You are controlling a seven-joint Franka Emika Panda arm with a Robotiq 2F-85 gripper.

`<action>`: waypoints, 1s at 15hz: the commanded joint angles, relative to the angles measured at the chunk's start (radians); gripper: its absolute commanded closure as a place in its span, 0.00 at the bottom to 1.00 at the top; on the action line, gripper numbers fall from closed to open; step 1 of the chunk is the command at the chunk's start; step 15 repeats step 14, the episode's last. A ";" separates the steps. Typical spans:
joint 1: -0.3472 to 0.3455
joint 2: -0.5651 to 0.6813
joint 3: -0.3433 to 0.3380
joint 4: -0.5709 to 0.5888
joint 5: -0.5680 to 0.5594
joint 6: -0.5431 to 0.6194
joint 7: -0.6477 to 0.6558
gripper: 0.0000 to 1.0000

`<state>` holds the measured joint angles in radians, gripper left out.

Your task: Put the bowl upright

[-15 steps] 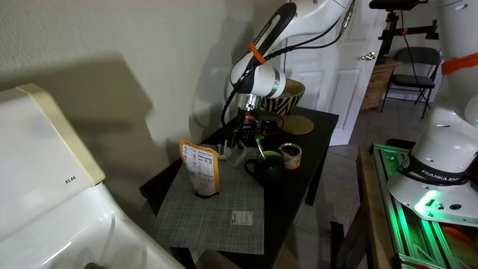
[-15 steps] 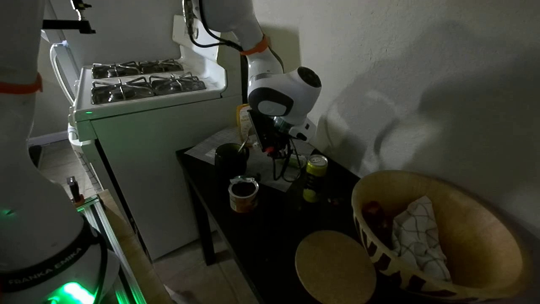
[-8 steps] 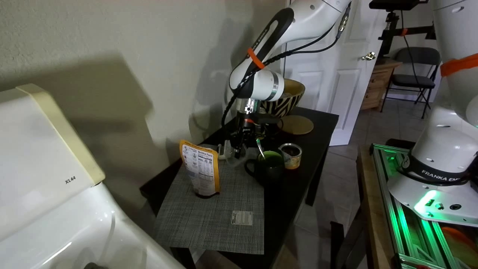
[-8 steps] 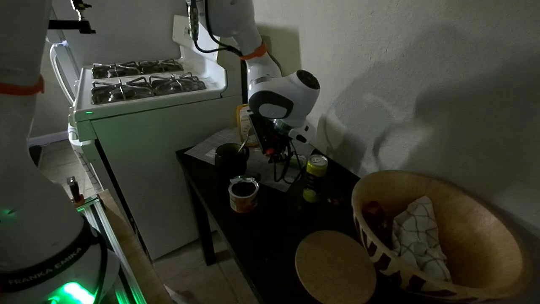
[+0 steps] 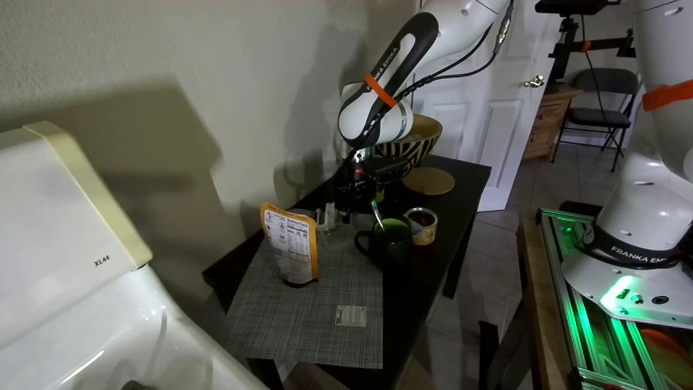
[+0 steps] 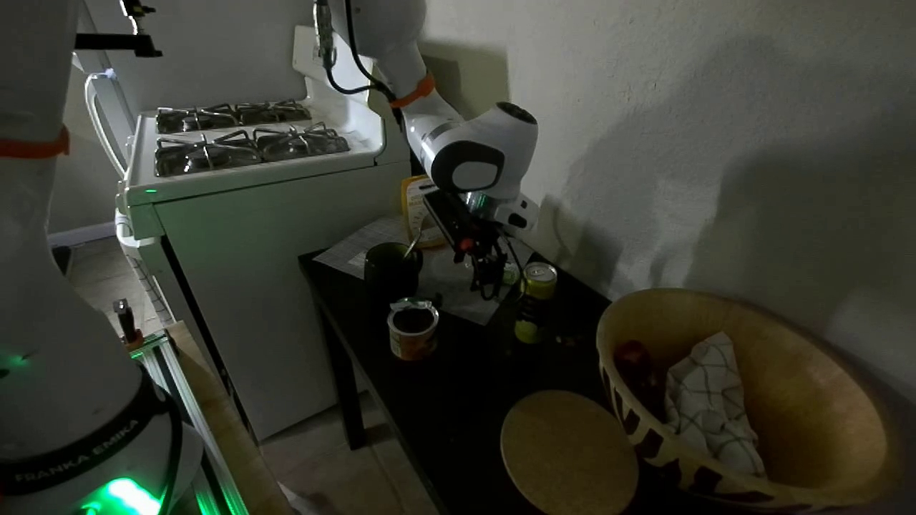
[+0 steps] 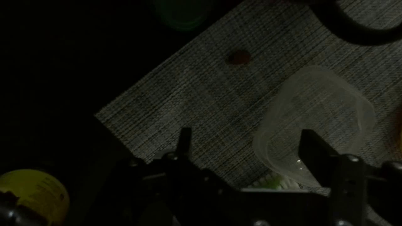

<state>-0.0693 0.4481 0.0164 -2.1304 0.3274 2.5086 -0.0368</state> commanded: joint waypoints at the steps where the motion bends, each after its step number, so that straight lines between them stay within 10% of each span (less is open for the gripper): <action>1: 0.009 -0.091 -0.002 -0.045 -0.080 -0.082 0.000 0.00; 7: 0.044 -0.320 -0.035 -0.174 -0.215 -0.054 0.051 0.00; 13: 0.041 -0.588 -0.019 -0.372 -0.192 0.216 -0.061 0.00; 15: 0.036 -0.487 -0.029 -0.266 -0.206 0.138 -0.021 0.00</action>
